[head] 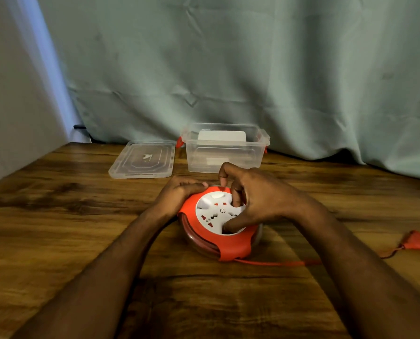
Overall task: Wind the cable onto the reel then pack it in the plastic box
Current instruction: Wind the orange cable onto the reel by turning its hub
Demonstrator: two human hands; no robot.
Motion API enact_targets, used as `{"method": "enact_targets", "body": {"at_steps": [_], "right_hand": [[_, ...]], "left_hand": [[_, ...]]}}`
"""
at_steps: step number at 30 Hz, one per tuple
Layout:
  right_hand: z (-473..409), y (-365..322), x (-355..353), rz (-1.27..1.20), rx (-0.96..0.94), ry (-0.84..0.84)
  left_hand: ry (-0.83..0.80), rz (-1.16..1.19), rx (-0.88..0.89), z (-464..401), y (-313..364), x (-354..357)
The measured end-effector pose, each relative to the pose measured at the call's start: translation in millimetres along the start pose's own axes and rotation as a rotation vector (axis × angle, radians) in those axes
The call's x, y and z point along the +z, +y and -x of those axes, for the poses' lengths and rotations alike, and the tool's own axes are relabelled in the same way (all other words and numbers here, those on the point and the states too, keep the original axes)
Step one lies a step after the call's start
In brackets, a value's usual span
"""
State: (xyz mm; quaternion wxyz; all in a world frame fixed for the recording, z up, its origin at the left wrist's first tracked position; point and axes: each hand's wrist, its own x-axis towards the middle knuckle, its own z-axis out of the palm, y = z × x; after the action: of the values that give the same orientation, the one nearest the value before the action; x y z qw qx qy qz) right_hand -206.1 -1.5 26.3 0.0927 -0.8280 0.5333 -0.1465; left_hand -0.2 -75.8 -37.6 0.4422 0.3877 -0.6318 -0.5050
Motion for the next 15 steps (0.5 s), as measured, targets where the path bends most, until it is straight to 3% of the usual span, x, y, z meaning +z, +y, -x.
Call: {"method": "enact_targets", "body": {"at_steps": [9, 15], "right_hand": [[-3, -14, 3, 0.144, 0.092, 0.028], [-8, -16, 6, 0.051, 0.022, 0.011]], "left_hand": [[0.004, 0.034, -0.015, -2, -3, 1], [-0.002, 0.040, -0.005, 0, -1, 0]]}}
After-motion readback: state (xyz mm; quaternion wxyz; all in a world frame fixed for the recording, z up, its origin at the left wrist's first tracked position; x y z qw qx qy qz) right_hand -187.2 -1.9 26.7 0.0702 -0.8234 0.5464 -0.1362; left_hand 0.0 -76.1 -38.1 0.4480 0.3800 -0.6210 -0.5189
